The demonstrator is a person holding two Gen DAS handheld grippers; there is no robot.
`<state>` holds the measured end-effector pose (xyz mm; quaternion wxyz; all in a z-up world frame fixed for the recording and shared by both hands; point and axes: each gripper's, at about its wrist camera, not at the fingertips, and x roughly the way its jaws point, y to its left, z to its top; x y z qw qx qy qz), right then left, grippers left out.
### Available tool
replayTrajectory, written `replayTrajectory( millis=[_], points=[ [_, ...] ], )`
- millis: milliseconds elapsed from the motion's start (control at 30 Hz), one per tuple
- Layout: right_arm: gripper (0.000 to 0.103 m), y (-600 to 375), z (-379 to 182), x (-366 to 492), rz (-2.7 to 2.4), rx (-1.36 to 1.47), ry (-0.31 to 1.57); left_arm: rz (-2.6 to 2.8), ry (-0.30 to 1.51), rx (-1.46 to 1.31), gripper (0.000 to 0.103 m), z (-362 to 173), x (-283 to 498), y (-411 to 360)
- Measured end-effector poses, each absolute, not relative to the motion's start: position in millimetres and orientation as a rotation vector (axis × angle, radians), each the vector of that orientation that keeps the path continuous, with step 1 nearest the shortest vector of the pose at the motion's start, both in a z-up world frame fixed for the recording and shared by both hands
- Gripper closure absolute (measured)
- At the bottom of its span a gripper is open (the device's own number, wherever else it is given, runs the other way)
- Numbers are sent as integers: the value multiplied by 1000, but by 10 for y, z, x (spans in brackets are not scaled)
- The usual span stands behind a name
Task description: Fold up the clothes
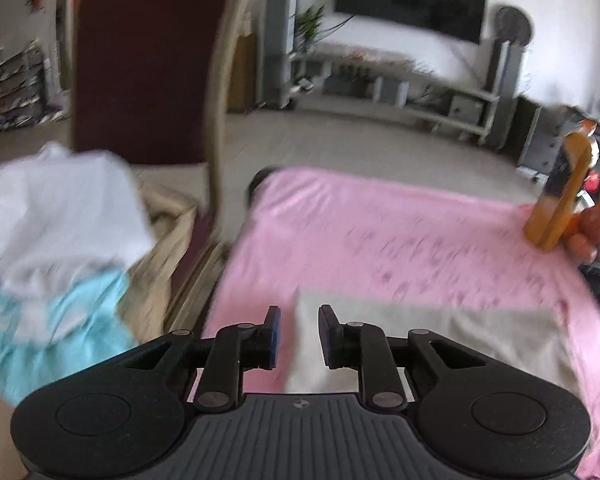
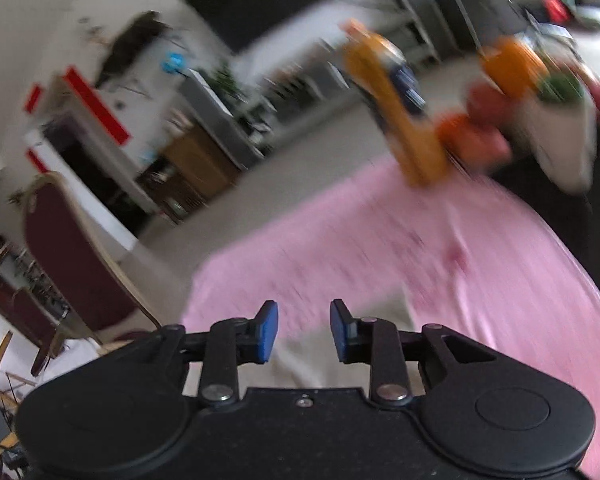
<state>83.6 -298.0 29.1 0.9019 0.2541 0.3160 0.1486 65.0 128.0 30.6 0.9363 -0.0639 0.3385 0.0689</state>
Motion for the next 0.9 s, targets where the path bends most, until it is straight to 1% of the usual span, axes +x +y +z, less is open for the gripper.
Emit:
replayTrajectory(
  millis=[67, 100, 167, 200, 300, 367, 433, 500, 533, 567, 600, 667, 700, 733, 767, 833, 900],
  points=[
    [75, -2893, 336, 1026, 362, 515, 610, 72, 689, -125, 83, 307, 822, 1205],
    [75, -2852, 283, 1134, 390, 529, 619, 40, 709, -120, 83, 237, 926, 1162],
    [75, -2776, 38, 1346, 429, 569, 666, 19, 787, -88, 86, -73, 1151, 1030],
    [76, -2737, -105, 1449, 440, 582, 690, 25, 817, -68, 91, -229, 1230, 976],
    [80, -2677, -633, 1643, 416, 603, 752, 88, 898, -5, 92, -654, 1366, 909],
    [85, -2708, -991, 1739, 407, 692, 853, 152, 945, 45, 93, -831, 1434, 944],
    [85, -2688, -1215, 1796, 439, 746, 966, 196, 949, 71, 90, -890, 1465, 996],
    [84, -2640, -1337, 1846, 469, 698, 1058, 253, 954, 72, 88, -913, 1479, 1064],
    [89, -2695, -1399, 1886, 416, 663, 1071, 278, 957, 83, 88, -926, 1488, 1089],
    [103, -2754, -1460, 1926, 360, 627, 1081, 299, 959, 103, 88, -937, 1499, 1105],
    [103, -2867, -1498, 1976, 291, 621, 1058, 321, 961, 122, 84, -948, 1510, 1122],
    [103, -3122, -1502, 2009, 205, 690, 997, 373, 968, 154, 84, -971, 1536, 1167],
    [103, -3250, -1504, 2025, 162, 724, 965, 411, 976, 161, 89, -985, 1554, 1205],
    [99, -3297, -1441, 1981, 88, 703, 930, 442, 980, 130, 92, -976, 1557, 1283],
    [95, -3324, -1368, 1920, 1, 660, 891, 442, 973, 55, 92, -922, 1526, 1388],
    [95, -3374, -1271, 1816, -14, 671, 854, 390, 936, -104, 92, -767, 1427, 1554],
    [94, -3350, -1193, 1676, 70, 733, 850, 295, 888, -155, 92, -638, 1314, 1511]
  ],
)
